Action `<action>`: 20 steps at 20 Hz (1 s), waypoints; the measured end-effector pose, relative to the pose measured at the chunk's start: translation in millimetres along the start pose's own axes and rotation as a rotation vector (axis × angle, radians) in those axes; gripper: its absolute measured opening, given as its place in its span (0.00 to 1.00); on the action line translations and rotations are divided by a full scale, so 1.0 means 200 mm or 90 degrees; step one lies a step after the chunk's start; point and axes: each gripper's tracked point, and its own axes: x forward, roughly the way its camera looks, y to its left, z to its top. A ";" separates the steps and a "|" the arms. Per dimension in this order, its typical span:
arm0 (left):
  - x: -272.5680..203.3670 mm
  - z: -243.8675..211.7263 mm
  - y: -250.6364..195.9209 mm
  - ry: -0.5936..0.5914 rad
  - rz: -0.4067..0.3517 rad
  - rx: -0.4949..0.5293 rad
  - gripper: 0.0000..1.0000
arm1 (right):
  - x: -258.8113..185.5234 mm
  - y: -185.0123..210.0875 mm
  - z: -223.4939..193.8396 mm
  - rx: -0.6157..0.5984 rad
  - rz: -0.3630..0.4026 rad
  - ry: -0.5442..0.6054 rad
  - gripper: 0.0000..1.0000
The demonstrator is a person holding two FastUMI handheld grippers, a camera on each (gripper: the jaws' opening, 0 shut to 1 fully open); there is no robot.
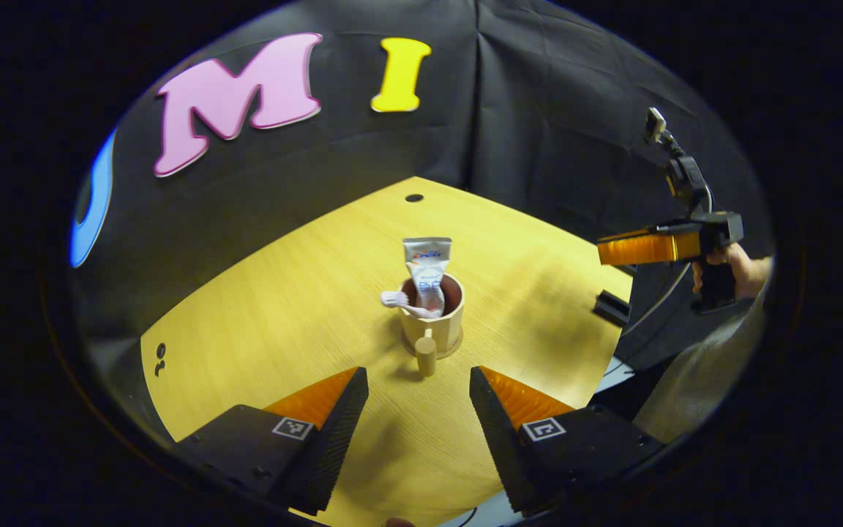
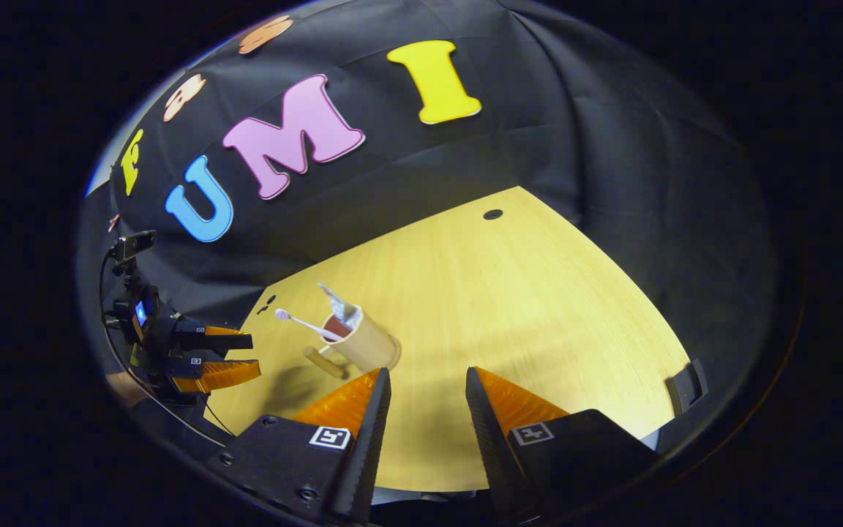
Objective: Put the toothbrush and toothpaste on the desktop into the cup, then pick up the cup and place it on the coaster on the desktop.
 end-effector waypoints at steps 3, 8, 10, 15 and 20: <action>-0.15 0.03 0.07 -0.053 0.036 -0.051 0.88 | 0.01 0.17 0.04 -0.029 0.023 -0.008 0.71; -0.32 0.02 0.21 -0.106 0.079 -0.092 0.88 | 0.01 0.45 0.06 -0.061 0.061 -0.016 0.83; -0.37 0.00 0.23 -0.117 0.088 -0.098 0.88 | -0.01 0.54 0.07 -0.070 0.070 -0.021 0.84; -0.43 -0.04 0.22 -0.130 0.102 -0.081 0.88 | 0.00 0.68 0.10 -0.086 0.071 -0.035 0.94; -0.42 -0.06 0.21 -0.125 0.094 -0.069 0.88 | 0.04 0.80 0.09 -0.123 0.063 -0.035 0.98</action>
